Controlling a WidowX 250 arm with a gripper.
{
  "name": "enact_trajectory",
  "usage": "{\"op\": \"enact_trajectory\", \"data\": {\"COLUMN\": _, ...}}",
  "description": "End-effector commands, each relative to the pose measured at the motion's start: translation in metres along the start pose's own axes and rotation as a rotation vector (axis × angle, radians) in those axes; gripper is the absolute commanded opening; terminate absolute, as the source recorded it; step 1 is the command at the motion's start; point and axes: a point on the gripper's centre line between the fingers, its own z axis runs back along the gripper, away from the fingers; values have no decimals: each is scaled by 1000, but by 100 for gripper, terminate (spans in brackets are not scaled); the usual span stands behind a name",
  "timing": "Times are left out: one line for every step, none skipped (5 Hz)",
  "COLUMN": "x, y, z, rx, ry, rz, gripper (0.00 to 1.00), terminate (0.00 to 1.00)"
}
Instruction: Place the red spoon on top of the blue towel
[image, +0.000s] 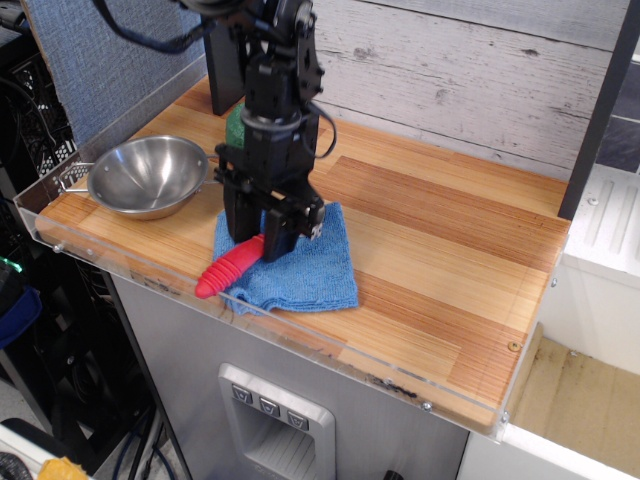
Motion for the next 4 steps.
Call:
{"op": "enact_trajectory", "data": {"x": -11, "y": -4, "z": 90, "rx": 68, "ry": -212, "rz": -22, "gripper": 100, "terminate": 0}}
{"op": "enact_trajectory", "data": {"x": -19, "y": 2, "z": 105, "rx": 50, "ry": -249, "rz": -18, "gripper": 100, "terminate": 0}}
{"op": "enact_trajectory", "data": {"x": -19, "y": 6, "z": 102, "rx": 32, "ry": -219, "rz": -43, "gripper": 100, "terminate": 0}}
{"op": "enact_trajectory", "data": {"x": -19, "y": 6, "z": 102, "rx": 32, "ry": -219, "rz": -43, "gripper": 100, "terminate": 0}}
